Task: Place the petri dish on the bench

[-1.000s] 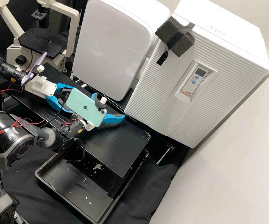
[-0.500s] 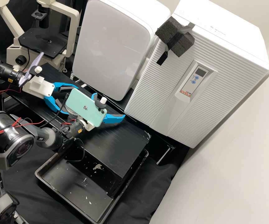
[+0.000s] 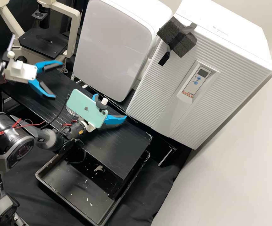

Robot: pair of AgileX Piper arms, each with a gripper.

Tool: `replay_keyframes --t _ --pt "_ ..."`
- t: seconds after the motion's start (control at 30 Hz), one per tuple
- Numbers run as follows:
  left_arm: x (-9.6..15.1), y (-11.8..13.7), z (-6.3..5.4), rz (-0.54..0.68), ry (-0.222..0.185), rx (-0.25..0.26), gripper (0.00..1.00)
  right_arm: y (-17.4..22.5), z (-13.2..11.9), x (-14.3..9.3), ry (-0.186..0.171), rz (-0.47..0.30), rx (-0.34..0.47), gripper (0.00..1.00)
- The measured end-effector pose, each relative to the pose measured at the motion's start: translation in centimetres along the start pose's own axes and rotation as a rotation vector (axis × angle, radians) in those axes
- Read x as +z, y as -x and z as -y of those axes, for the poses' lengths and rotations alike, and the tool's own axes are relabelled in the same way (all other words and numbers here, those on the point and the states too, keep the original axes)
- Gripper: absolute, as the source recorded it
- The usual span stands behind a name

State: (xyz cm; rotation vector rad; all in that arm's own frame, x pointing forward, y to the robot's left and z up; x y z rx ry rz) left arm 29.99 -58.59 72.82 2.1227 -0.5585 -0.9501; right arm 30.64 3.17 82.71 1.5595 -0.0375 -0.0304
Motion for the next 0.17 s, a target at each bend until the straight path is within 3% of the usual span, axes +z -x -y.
replay_keyframes --t 0.07,0.17 --pt "-0.7 0.9 -0.6 -0.069 -0.016 0.087 1.0 0.0 0.0 0.0 0.0 0.0 0.0 1.0" --pt "-1.8 2.0 -1.1 -0.198 -0.012 0.152 1.0 0.0 0.0 0.0 0.0 0.0 0.0 1.0"
